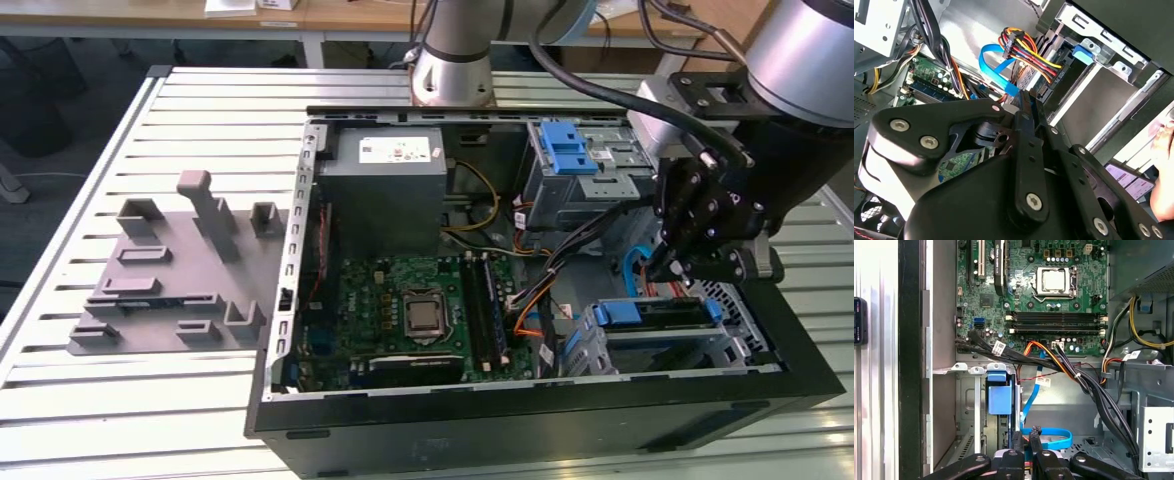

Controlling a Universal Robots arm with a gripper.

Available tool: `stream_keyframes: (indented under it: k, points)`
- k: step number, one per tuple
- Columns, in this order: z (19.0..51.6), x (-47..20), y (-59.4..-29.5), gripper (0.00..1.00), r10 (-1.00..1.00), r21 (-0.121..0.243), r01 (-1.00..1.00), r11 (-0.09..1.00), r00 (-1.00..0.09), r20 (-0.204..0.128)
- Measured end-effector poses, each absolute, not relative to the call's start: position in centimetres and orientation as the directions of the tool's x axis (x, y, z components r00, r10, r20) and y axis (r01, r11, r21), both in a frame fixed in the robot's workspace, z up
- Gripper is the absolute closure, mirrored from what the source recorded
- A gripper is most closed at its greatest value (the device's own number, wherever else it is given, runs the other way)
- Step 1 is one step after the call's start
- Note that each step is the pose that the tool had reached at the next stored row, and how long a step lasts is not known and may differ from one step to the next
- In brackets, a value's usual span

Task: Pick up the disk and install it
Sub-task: 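Insert the second disk wire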

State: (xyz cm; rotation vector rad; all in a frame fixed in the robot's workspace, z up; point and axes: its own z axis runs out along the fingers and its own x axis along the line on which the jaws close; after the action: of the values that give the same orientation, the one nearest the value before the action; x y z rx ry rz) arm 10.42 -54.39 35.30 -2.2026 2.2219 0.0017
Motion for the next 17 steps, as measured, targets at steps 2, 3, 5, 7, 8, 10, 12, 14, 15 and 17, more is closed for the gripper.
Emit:
stream_keyframes:
  k: [2, 3, 5, 7, 8, 10, 12, 14, 15, 17]
  points:
    - [35.29, 10.42, -54.40, 0.84, -1.000, -0.008, -1.000, 0.009, -0.009, -0.010]
    - [35.28, 10.42, -54.40, 0.84, -1.000, -0.008, -1.000, 0.009, -0.009, -0.010]
    - [35.23, 10.42, -54.41, 0.84, -1.000, -0.008, -1.000, 0.008, -0.008, -0.014]
    - [35.21, 10.41, -54.44, 0.84, -1.000, -0.008, -1.000, 0.008, -0.008, -0.025]
    - [35.18, 10.41, -54.48, 0.84, -0.999, -0.008, -1.000, 0.008, -0.008, -0.036]
    - [35.11, 10.42, -54.64, 0.84, -0.999, -0.009, -1.000, 0.007, -0.007, -0.052]
    - [34.99, 10.42, -54.84, 0.84, -0.999, -0.010, -1.000, 0.003, -0.003, -0.052]
    - [34.85, 10.43, -55.03, 0.84, -0.999, -0.013, -1.000, -0.004, 0.005, -0.052]
    - [34.77, 10.42, -55.11, 0.84, -0.999, -0.014, -1.000, -0.009, 0.009, -0.052]
    - [34.62, 10.42, -55.35, 0.84, -0.998, -0.017, -1.000, -0.014, 0.015, -0.053]
